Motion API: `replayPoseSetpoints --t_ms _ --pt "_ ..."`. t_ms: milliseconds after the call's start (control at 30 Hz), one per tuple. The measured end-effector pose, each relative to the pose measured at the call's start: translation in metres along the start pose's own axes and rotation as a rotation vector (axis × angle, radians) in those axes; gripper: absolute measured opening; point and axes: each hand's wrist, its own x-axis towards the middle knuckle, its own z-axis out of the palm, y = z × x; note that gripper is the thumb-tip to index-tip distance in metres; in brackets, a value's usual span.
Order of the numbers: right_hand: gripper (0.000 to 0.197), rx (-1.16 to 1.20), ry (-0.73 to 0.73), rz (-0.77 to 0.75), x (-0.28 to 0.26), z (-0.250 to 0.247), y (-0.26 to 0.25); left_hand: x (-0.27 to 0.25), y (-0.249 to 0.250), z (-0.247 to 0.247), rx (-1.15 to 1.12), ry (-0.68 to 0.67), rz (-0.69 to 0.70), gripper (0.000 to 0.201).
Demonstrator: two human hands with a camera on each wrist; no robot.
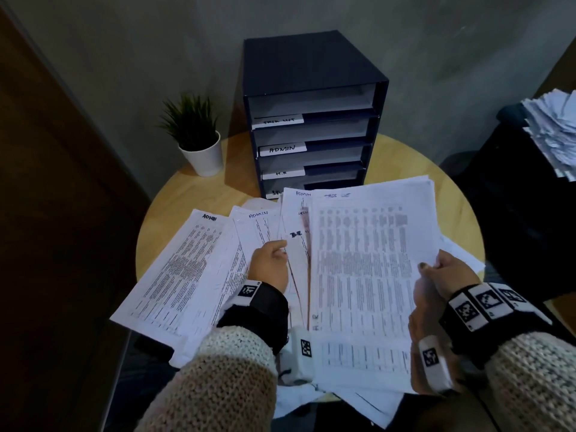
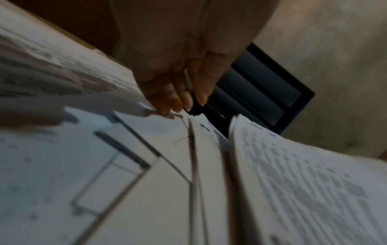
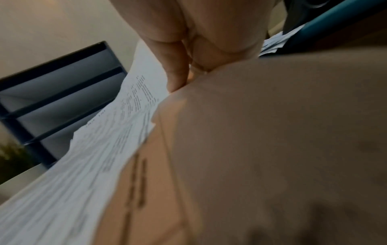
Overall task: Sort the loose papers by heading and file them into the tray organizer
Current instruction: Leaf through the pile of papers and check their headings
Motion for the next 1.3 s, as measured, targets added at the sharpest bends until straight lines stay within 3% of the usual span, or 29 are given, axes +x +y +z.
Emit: replayPoseSetpoints --t_ms 67,200,400,533,767,867,1033,1133,1233,1300 --pt "0.038 -0.023 0.006 0.033 0.006 -0.002 0.006 0.003 -0.005 -0.004 0.023 0.017 -0.058 0.032" --pt "0.038 -0.061 -0.013 0.065 0.009 -0.003 0.010 0.000 -0.008 0.001 -0.029 -0.099 -0.162 0.034" --pt "0.036 -0.092 -0.061 0.071 0.009 -0.002 0.009 -0.011 -0.004 0.019 -0.006 -0.127 -0.097 0.039" --pt "0.036 -0.104 -0.073 0.060 0.006 -0.006 0.006 -0.014 0.001 0.019 0.062 -0.045 0.017 0.031" --pt "0.036 -0.097 -0.066 0.037 0.002 -0.011 0.003 0.004 -0.005 -0.004 0.016 0.106 -0.014 0.022" --pt "0.036 -0.101 -0.077 0.038 0.002 -0.011 0.001 0.004 -0.007 -0.005 0.017 0.065 -0.055 0.030" --pt "0.037 -0.129 -0.095 0.045 0.002 -0.014 -0.001 -0.009 -0.001 0.007 0.110 0.057 0.043 0.008" --pt "0.037 -0.150 -0.100 0.051 0.002 -0.014 0.000 -0.014 0.003 0.017 0.085 0.004 0.079 0.025" --pt "0.036 -0.185 -0.121 0.052 0.003 -0.012 0.002 -0.020 0.009 0.019 -0.037 -0.085 0.063 0.017" --pt "0.029 -0.182 -0.135 0.055 0.003 -0.012 0.002 -0.023 0.011 0.019 -0.054 -0.129 0.073 0.023"
